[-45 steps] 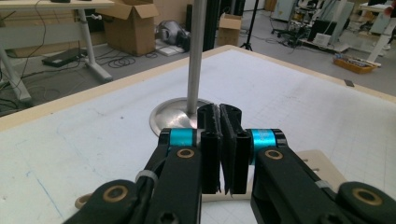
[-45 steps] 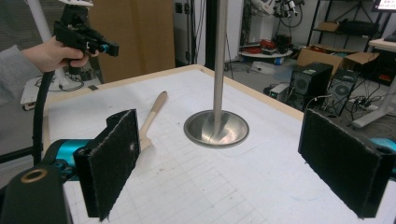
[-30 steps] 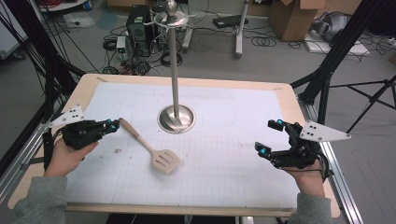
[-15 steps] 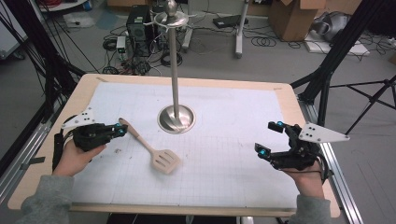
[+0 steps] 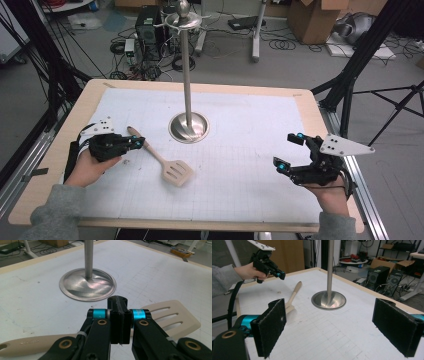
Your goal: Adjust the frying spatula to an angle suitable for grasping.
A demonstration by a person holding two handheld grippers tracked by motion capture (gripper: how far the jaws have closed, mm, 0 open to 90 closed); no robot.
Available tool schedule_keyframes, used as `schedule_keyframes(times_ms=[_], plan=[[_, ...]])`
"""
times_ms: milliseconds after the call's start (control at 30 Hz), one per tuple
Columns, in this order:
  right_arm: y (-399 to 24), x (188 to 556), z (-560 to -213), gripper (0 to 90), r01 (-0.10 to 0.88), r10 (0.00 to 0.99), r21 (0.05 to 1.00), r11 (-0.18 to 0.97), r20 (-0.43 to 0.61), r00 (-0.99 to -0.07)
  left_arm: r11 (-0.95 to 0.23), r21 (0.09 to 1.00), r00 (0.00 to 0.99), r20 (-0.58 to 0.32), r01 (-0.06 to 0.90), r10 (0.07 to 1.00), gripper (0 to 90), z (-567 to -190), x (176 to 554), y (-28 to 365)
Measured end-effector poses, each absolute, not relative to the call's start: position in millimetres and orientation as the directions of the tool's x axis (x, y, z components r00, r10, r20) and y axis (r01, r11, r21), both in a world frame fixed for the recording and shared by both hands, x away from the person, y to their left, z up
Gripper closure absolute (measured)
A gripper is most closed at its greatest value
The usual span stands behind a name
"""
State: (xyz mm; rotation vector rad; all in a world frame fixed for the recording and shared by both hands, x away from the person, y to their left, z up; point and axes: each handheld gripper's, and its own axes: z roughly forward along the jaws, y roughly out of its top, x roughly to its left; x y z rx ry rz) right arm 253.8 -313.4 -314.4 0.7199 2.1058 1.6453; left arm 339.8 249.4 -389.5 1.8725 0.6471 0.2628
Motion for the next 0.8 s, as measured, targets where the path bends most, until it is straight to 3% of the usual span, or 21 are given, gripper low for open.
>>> schedule_keyframes(times_ms=[467, 800], plan=[[-314, 242, -314, 11.1, 0.159, 0.595, 0.967, 0.2, 0.009, -0.804, -0.282, 0.883, 0.827, -0.183, 0.376, 0.531, 89.4, -404, 356, 229], [-317, 236, -313, 11.1, 0.148, 0.597, 0.969, 0.199, 0.0, -0.803, -0.364, 0.855, 0.836, -0.136, 0.37, 0.531, 89.3, -413, 361, 209]])
